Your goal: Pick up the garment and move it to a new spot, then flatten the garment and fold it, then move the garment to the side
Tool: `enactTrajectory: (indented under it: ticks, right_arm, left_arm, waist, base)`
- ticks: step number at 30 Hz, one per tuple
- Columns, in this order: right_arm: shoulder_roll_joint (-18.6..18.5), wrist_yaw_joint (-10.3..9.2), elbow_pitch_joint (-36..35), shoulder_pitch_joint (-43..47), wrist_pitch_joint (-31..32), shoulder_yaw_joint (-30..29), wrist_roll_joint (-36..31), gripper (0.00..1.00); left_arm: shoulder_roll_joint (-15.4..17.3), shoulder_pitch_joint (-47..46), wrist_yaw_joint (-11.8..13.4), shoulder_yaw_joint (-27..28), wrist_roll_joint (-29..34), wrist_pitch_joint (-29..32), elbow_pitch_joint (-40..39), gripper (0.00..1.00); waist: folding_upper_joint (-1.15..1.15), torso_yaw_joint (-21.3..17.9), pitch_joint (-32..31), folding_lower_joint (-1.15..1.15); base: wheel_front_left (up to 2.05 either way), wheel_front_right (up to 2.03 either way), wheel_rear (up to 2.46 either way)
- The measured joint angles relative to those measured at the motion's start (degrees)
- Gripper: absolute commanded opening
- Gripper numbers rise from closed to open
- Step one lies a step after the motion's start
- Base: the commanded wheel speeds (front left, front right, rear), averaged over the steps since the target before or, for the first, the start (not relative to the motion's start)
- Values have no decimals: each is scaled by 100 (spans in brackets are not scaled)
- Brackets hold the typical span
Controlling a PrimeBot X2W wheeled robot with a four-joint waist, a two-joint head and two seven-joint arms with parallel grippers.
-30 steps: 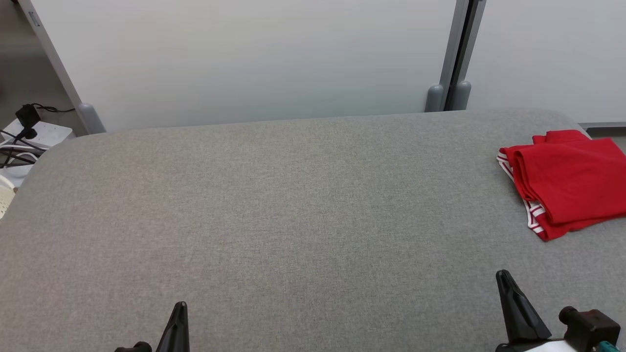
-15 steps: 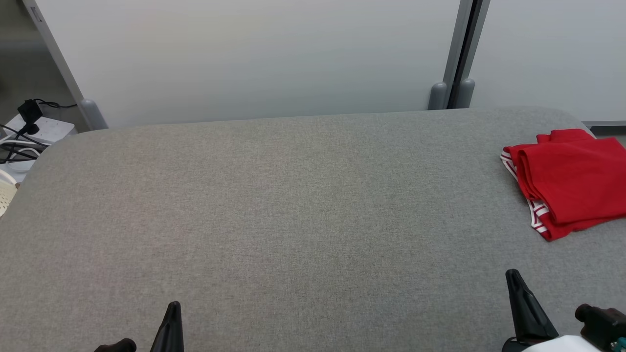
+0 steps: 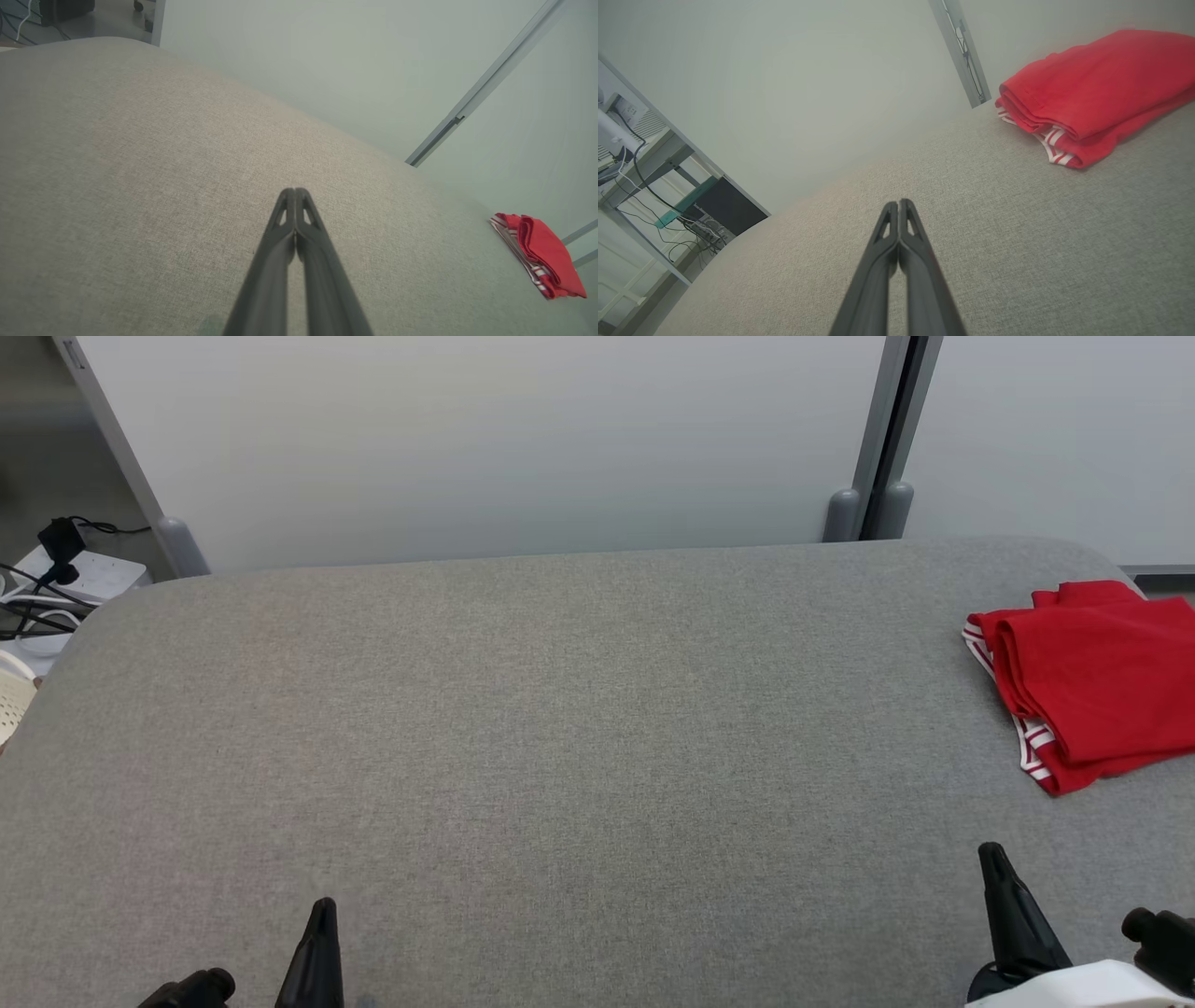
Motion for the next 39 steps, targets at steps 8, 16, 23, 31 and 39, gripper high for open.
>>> enactTrajectory:
  ticks: [8, 16, 23, 31, 39]
  right_arm:
    - [14, 0, 32, -50, 125, -98, 489, 0]
    - [30, 0, 63, -107, 238, -167, 978, 0]
    - [44, 0, 78, -169, 357, -249, 1389, 0]
    - [75, 0, 115, -216, 492, -341, 1930, 0]
    - [114, 0, 160, -286, 591, -433, 2417, 0]
  left_arm:
    - [1, -71, -78, 63, -538, 132, 41, 0]
    - [2, -163, -131, 121, -1017, 267, 71, 0]
    - [3, -275, -180, 181, -1449, 387, 93, 0]
    - [4, -392, -277, 255, -2036, 522, 138, 0]
    - [5, -456, -331, 309, -2530, 646, 188, 0]
  waist:
    - [0, 22, 23, 0]
    - [0, 45, 45, 0]
    - [0, 64, 65, 0]
    - [0, 89, 90, 0]
    - [0, 111, 113, 0]
  base:
    - [0, 0, 0]
    - [0, 0, 0]
    - [0, 0, 0]
    - [0, 0, 0]
    - [0, 0, 0]
